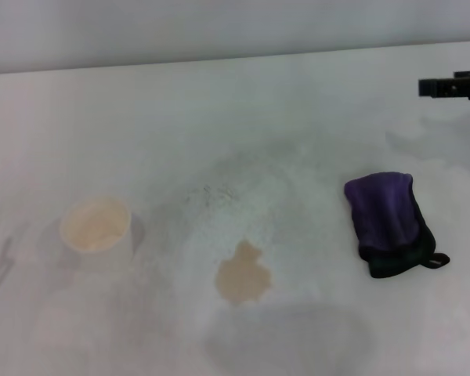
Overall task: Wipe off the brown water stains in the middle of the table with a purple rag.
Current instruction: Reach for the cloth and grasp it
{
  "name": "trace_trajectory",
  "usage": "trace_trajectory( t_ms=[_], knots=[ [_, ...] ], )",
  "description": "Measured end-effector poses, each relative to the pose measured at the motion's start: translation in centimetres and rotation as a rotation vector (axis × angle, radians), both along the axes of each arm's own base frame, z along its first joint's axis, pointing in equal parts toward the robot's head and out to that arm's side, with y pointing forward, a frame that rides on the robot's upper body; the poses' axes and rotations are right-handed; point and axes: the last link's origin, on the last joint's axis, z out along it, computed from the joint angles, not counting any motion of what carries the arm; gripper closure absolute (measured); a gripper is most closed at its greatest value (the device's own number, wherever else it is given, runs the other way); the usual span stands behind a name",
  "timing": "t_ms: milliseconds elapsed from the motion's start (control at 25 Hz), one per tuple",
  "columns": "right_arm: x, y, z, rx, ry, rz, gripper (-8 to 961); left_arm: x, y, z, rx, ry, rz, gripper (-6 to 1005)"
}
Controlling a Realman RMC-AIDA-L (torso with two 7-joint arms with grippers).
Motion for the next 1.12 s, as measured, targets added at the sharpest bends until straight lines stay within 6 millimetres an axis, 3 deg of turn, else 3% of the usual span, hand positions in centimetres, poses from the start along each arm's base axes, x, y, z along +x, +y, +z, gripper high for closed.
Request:
trace_trajectory(
  t_ms=[240, 600, 840, 1120],
  knots=[
    [-3.8, 0.2, -1.5, -0.174, -0.234, -0.096, 138, 0.2, 0.7, 1.0, 0.038, 0.018, -0.024, 112],
    [-7.1, -0.3, -8.2, -0.386, -0.467, -0.194, 159, 0.3, 1.7, 2.1, 0.083, 0.042, -0.040, 112],
    [-7.3, -0.5, -10.9, -0.471, -0.514, -0.240, 174, 0.7, 2.3, 2.1, 0.089, 0.074, -0.063, 112],
    [-6.5, 0.3, -11.9, -0.484, -0.568, -0.269, 191, 0.9, 2.8, 2.0, 0.087, 0.083, -0.072, 111]
  ],
)
